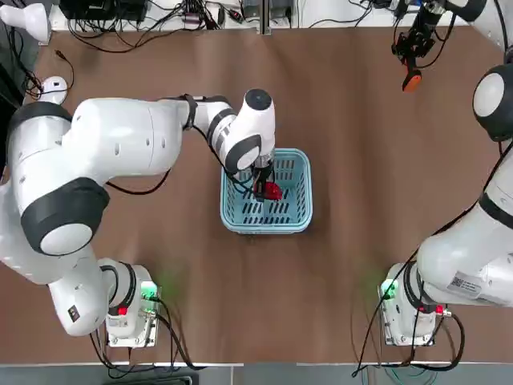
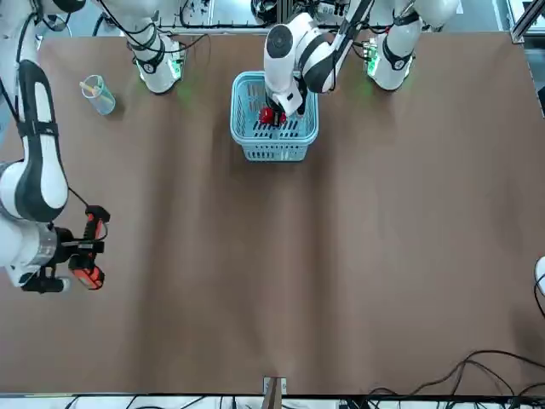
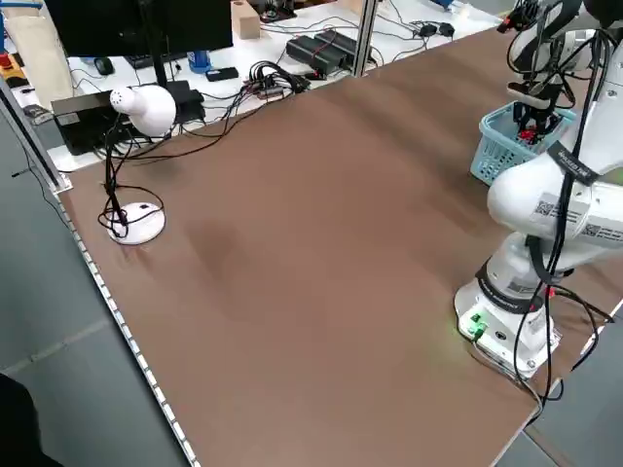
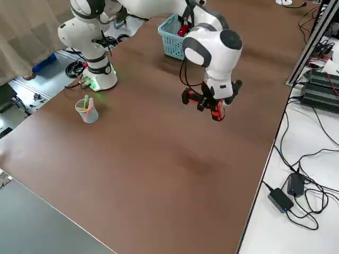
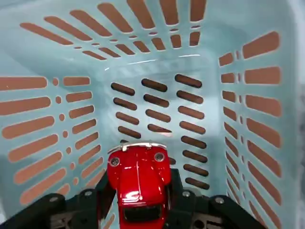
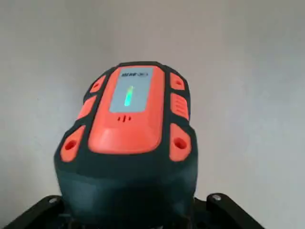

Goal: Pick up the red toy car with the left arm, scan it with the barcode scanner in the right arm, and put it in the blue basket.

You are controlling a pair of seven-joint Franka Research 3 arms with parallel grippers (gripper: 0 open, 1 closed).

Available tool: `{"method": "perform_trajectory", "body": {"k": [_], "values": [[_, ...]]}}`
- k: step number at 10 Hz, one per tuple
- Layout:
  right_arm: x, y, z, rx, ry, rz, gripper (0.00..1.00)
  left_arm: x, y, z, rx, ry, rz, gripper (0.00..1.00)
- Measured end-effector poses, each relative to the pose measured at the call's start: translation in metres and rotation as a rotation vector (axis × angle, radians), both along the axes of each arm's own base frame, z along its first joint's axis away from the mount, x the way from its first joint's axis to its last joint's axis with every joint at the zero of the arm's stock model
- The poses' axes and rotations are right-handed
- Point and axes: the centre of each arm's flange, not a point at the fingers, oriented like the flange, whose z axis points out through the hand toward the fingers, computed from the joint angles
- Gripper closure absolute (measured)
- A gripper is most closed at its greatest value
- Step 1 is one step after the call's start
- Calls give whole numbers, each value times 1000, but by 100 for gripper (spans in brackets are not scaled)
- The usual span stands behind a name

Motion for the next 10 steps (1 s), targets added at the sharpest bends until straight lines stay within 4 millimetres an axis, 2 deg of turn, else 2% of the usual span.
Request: {"method": "perform_trajectory", "body": {"k": [3, 6, 10], "values": [[-13, 9, -41, 0, 15, 10, 70, -4, -1, -14, -2, -20, 3, 50], [-18, 17, -66, -3, -23, 18, 70, -3, -2, -28, 3, -27, 7, 50], [-24, 19, -103, -16, -70, 28, 70, -2, -3, -30, 1, -49, -10, 50]]}}
